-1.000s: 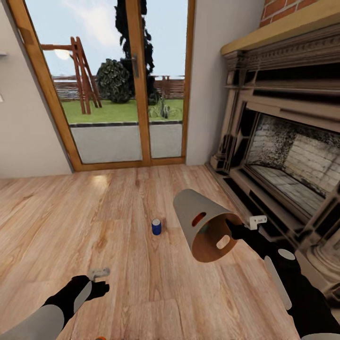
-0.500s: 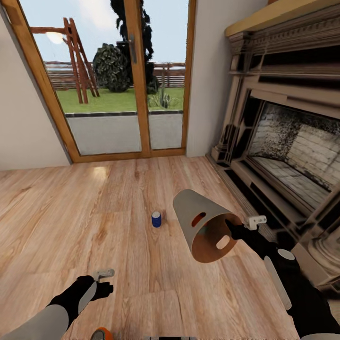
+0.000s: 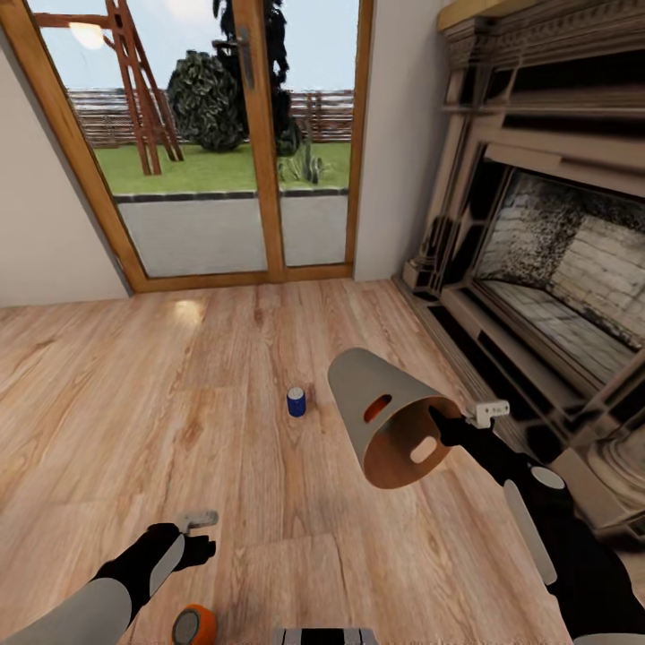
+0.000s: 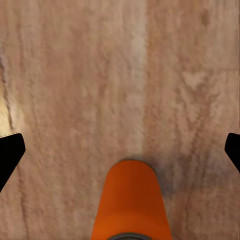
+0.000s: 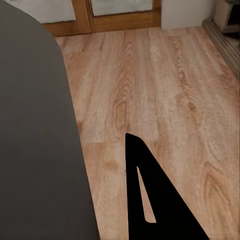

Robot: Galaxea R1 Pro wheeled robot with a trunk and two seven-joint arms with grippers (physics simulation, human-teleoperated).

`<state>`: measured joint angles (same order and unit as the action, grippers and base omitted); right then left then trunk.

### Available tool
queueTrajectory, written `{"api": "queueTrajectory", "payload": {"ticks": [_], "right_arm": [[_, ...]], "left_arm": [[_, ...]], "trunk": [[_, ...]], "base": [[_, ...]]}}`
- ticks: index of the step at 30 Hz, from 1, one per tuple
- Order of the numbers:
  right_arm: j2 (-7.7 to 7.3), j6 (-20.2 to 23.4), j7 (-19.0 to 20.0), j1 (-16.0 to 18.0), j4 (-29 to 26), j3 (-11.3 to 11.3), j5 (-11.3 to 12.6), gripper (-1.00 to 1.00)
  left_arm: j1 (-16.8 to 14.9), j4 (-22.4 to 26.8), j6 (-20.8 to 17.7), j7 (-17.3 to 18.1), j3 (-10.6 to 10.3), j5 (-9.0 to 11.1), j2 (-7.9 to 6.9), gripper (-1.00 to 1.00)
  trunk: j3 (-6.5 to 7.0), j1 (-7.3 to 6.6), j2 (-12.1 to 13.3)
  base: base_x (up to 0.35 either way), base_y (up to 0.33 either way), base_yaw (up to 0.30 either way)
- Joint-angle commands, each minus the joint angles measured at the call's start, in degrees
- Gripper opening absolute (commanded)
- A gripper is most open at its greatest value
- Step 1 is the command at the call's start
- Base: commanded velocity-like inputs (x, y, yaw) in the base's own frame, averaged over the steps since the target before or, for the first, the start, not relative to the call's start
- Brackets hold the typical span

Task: Put the three can of soda from the living room inside the tash can in the kitchen.

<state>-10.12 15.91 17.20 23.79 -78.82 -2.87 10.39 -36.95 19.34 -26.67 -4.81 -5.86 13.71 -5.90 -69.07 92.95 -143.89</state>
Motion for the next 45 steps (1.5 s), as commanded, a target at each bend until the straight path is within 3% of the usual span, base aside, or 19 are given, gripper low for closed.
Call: {"api": "queueTrajectory", "payload": {"ticks": [1, 6, 14, 21, 32, 45], "right_arm": [[0.01, 0.07, 0.01, 0.02, -0.69, -0.01, 0.60, -1.00], [0.01, 0.23, 0.03, 0.03, -3.98, -0.03, 0.74, -1.00], [0.01, 0.23, 0.03, 0.10, -4.68, -0.10, 0.83, -1.00], [0.01, 0.31, 0.38, 0.11, -4.75, -1.92, 0.86, -1.00], [0.05, 0.31, 0.49, 0.09, -4.76, -2.14, 0.78, -1.00], [0.10, 0.35, 0.47, 0.03, -4.76, -2.07, 0.70, -1.00]], "left_arm": [[0.01, 0.00, -0.02, -0.01, -0.01, 0.00, 0.00, 1.00], [0.03, 0.00, -0.20, -0.10, -0.03, 0.00, 0.07, 1.00], [0.10, 0.00, -0.19, -0.11, -0.03, 0.00, 0.10, 1.00], [0.12, 0.00, -0.22, -0.21, -0.03, 0.00, 0.21, 1.00], [0.12, 0.00, -0.11, -0.59, -0.03, 0.00, 0.75, 1.00], [0.13, 0.00, -0.14, -2.93, -0.03, 0.00, 1.72, 1.00]], "trunk": [[-0.22, 0.01, -0.02], [-1.33, 0.14, -0.09], [-3.10, 0.35, -0.20], [-4.65, 0.53, -0.29], [-4.65, 0.53, -0.29], [-4.65, 0.53, -0.29]], "base": [[0.000, 0.000, 0.000], [0.000, 0.000, 0.000], [0.000, 0.000, 0.000], [0.000, 0.000, 0.000], [-0.016, 0.000, 0.000], [-0.249, 0.000, 0.000]]}}
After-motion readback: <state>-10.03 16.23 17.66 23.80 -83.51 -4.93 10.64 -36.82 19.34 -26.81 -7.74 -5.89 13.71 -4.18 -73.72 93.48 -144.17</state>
